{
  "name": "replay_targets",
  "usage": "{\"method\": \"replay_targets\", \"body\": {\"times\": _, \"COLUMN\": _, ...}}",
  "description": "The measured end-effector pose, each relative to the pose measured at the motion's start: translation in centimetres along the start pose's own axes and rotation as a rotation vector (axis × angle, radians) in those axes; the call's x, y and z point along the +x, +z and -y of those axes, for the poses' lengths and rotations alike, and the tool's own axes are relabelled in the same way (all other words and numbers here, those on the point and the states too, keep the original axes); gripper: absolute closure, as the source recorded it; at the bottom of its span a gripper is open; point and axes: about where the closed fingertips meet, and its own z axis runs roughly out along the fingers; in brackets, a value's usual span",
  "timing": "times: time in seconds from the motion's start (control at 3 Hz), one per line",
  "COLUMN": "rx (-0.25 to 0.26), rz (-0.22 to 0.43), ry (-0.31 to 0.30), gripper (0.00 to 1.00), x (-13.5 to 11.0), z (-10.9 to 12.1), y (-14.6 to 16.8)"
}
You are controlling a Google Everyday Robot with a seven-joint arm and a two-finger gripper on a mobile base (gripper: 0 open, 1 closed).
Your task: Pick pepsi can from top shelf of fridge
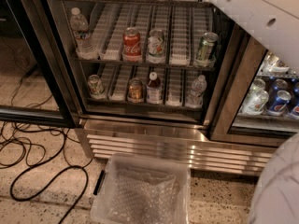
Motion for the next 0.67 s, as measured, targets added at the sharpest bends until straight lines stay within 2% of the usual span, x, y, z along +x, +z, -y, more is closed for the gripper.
{"method": "replay_targets", "body": {"times": 0.33, "rx": -0.002, "rz": -0.001, "ry": 0.005, "gripper": 1.0, "x": -0.5, "z": 0.3, "y": -0.6}}
{"method": "replay_targets", "body": {"times": 0.67, "rx": -0.035, "rz": -0.027, "ry": 0.046, "gripper": 1.0, "x": -0.9, "z": 0.2, "y": -2.1}}
